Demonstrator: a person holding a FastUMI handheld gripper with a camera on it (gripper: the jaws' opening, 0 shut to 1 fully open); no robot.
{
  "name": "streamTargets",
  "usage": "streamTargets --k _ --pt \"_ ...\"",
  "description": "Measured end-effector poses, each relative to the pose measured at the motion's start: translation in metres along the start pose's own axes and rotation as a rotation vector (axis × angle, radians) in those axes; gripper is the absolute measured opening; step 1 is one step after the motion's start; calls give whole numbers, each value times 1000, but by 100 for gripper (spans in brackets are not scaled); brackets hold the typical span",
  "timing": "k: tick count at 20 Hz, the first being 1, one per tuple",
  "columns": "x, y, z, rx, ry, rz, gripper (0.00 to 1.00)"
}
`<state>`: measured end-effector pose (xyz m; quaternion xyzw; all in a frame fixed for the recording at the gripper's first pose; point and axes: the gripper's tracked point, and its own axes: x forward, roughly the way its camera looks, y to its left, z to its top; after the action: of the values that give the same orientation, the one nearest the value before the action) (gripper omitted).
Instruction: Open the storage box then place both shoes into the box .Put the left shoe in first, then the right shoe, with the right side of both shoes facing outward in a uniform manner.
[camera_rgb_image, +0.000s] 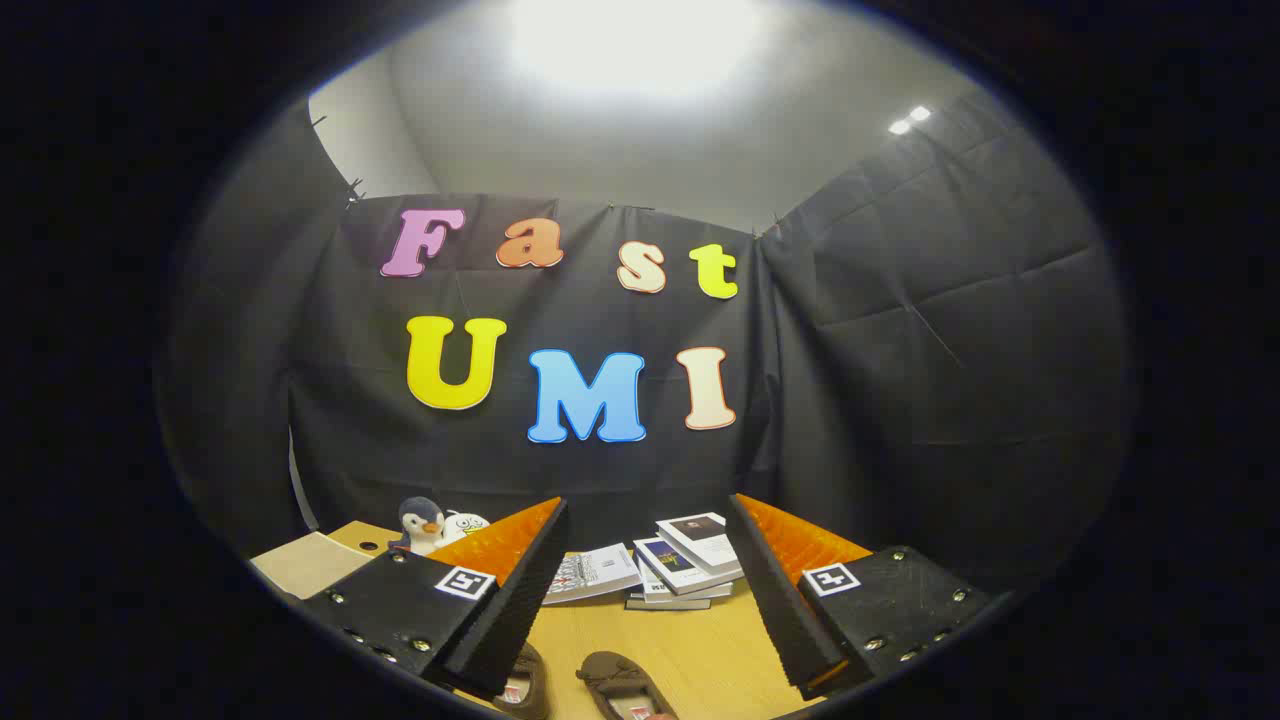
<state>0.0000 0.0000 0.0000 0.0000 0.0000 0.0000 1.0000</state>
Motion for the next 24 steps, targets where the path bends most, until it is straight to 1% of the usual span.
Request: streamTargets --k 9,16,19,24 --pt "5 30 1 -26 -10 89 96" --pt "3 44 -1 -32 -13 119 96" --pt "3 52 -10 17 3 144 96" --pt "-1 77 -44 176 73 213 96"
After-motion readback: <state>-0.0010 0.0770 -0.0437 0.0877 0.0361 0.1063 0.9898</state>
